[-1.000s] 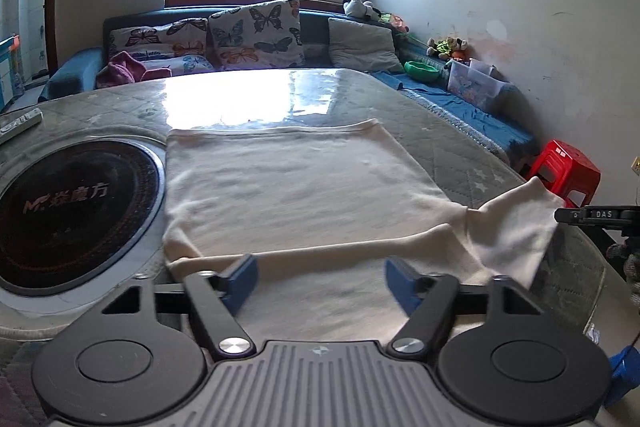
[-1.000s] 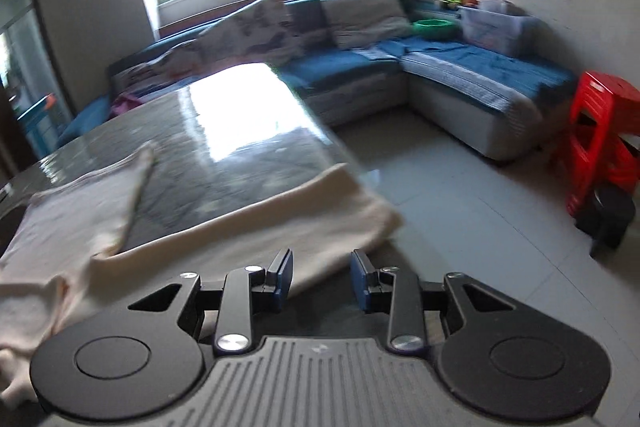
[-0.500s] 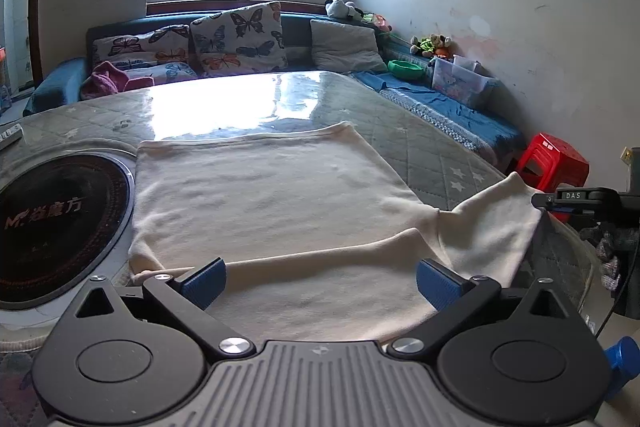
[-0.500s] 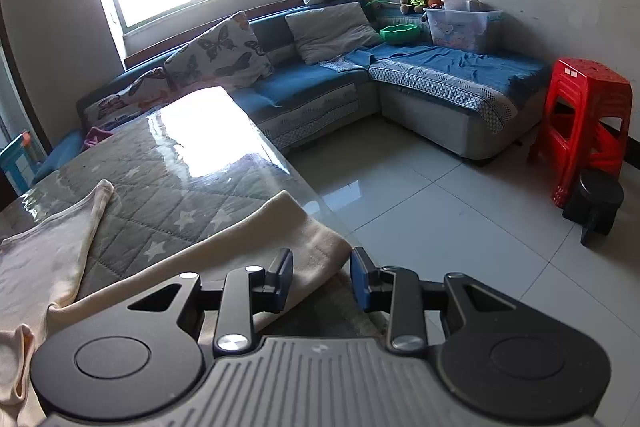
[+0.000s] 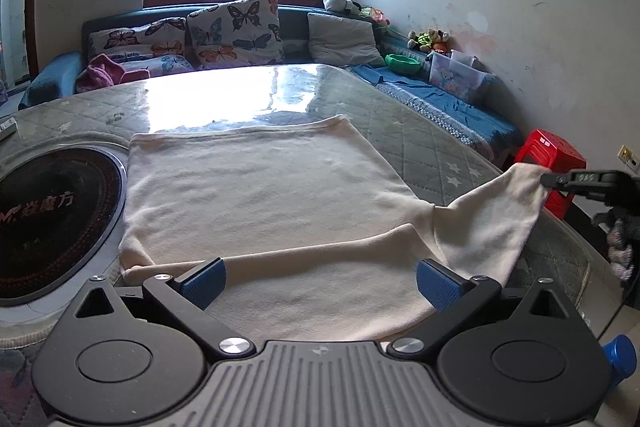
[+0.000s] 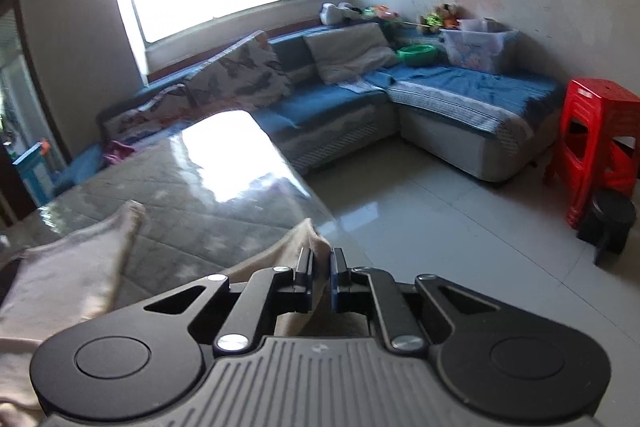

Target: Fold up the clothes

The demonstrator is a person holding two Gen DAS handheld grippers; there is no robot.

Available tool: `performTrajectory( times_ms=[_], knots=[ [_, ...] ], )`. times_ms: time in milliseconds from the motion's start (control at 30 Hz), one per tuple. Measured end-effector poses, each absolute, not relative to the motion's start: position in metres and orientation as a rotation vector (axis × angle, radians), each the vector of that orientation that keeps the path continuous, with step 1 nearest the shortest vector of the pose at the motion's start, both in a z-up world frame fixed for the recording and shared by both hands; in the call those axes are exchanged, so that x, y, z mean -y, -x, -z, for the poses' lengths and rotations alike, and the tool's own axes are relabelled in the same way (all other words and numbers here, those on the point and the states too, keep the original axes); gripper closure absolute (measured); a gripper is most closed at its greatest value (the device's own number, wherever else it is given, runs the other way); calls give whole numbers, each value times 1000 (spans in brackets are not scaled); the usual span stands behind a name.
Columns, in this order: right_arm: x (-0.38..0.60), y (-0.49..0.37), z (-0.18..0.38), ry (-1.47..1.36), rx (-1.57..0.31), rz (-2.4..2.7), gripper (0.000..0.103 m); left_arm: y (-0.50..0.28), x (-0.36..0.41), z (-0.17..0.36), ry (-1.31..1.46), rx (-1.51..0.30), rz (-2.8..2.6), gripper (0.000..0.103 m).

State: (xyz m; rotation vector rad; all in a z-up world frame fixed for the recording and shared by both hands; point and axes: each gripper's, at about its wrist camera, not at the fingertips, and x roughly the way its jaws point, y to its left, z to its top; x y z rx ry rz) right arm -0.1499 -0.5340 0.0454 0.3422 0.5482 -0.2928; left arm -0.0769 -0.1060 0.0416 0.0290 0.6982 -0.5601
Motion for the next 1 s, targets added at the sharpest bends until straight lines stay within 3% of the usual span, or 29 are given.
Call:
performTrajectory(
  times_ms=[533, 1000],
  knots=[
    [424, 130, -146, -226, -449, -121, 96, 75, 54, -48, 49, -637, 490, 0],
    [273, 92, -151, -30, -512, -431, 100, 81, -22, -44, 145, -615, 374, 0]
  ],
)
